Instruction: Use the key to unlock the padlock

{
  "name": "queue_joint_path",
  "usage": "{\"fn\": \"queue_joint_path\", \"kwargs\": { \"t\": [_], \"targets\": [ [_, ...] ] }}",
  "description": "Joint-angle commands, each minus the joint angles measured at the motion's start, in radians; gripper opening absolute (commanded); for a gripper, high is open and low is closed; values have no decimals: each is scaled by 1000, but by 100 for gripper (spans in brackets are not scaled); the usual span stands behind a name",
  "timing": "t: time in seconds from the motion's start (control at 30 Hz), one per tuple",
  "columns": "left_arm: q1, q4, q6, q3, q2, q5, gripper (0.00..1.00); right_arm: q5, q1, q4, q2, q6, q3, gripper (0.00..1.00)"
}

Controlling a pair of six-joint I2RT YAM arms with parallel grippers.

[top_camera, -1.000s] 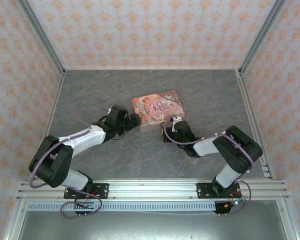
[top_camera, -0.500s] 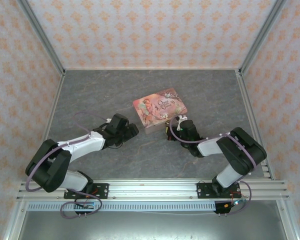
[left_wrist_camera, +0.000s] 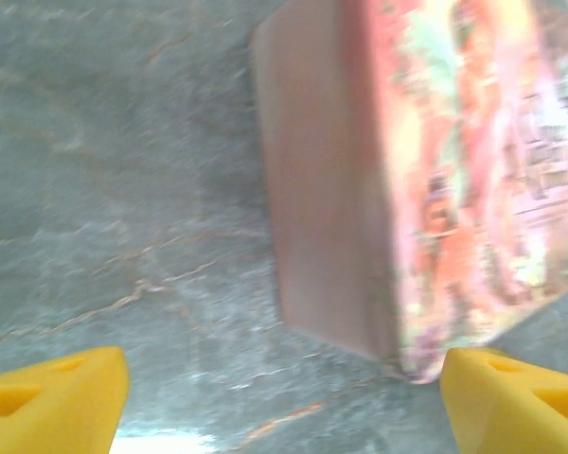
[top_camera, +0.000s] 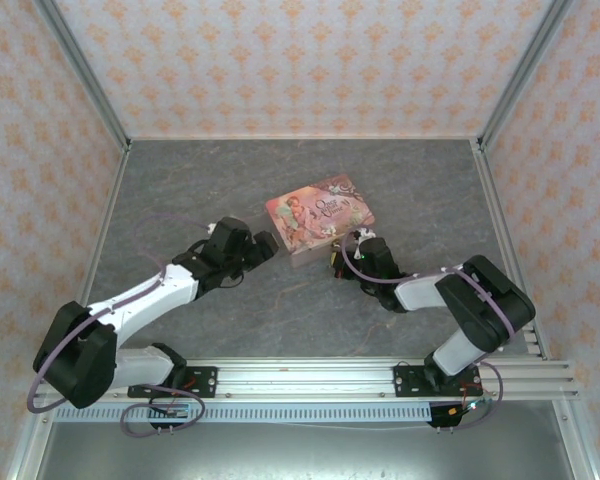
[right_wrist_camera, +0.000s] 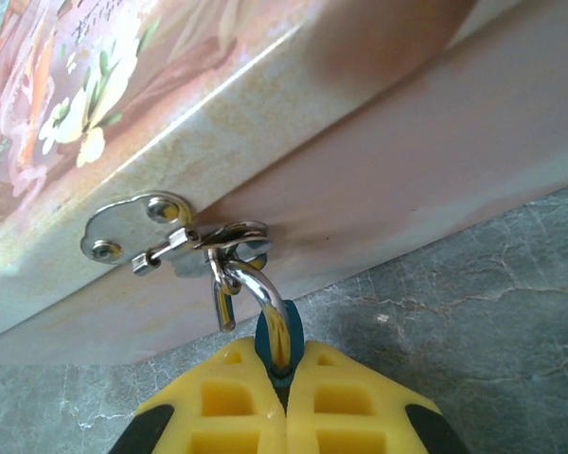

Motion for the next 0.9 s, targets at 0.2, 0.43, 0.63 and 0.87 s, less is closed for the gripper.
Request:
{"fn": "queue_joint_path", "kwargs": {
  "t": [0.2,0.43,0.63,0.87],
  "targets": [
    [-28,13,95,304,210,40,86,3,-4,24,-36,-13,-6,7],
    [-29,18,128,440,375,58,86,-34,-4,39,-52,-33,-18,13],
    [-30,5,136,516,480,76,86,-32,-4,35,-64,-39,-28,14],
    [-30,17,123,512,519,70,86,-37,-4,32,-62,-41,-39,13]
  ]
}}
